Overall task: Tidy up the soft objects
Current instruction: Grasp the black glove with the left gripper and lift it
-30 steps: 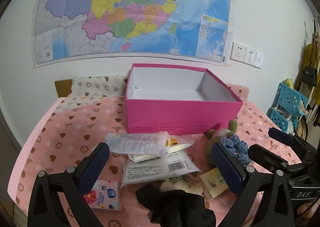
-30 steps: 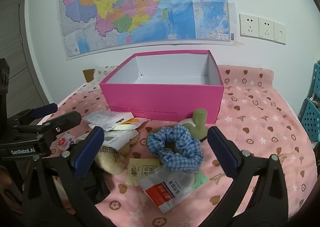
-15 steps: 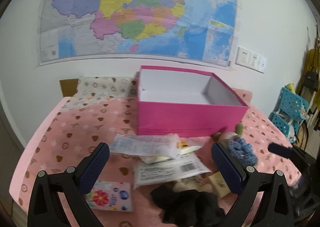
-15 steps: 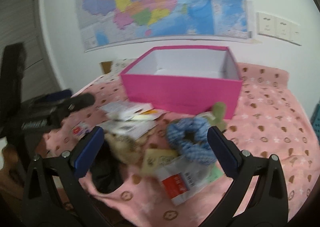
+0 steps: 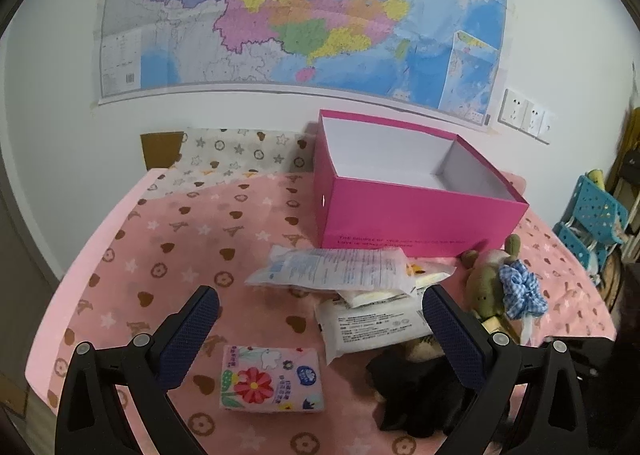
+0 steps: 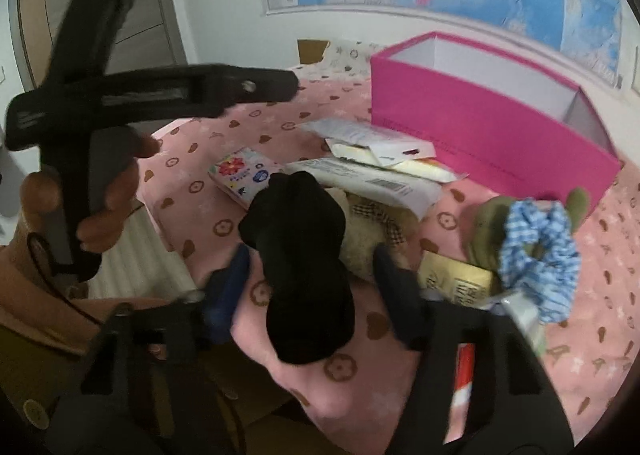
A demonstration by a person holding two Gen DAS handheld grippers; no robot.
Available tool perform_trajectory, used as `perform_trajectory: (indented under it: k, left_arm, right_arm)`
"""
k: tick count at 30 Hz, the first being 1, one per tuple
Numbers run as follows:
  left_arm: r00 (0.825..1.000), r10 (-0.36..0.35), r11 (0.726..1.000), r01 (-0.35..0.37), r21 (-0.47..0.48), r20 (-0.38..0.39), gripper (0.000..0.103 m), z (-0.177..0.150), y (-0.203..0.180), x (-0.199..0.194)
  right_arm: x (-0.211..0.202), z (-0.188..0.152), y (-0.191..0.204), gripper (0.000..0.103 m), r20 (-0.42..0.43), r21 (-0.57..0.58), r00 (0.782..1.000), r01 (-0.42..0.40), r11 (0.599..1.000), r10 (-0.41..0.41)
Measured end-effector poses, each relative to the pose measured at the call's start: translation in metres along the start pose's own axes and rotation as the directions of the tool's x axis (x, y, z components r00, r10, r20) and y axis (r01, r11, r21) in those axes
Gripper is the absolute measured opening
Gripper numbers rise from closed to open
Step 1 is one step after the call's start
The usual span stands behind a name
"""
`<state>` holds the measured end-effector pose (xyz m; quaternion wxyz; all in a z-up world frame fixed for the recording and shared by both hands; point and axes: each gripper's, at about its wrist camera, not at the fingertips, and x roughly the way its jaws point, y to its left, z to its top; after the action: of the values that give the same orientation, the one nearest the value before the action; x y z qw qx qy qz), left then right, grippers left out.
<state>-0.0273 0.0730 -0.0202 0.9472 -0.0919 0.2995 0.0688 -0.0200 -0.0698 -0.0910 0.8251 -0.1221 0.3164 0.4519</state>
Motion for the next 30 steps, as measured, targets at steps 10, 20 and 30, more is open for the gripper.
perform_trajectory:
  k: [10, 20, 30]
  left_arm:
    - [0.972, -0.23, 0.971, 0.232, 0.051, -0.056, 0.102, -0.009, -0.005, 0.0]
    - [0.877, -0.468, 0.865, 0.48, 0.146, -0.113, 0.089, -0.015, -0.042, 0.0]
    - [0.845, -0.508, 0.816, 0.534, 0.222, -0.166, 0.04, 0.014, -0.086, 0.034]
  right_arm:
    - [-0.018, 0.007, -0.029, 0.011, 0.088, 0.082, 0.993, -0.089, 0.993, 0.082]
    - [-0.053, 0.029, -0.059, 0.01, 0.191, 0.142, 0.98, -0.089, 0.986, 0.061]
    - [-0.08, 0.067, -0.073, 0.01, 0.269, 0.091, 0.962, -0.073, 0.993, 0.046]
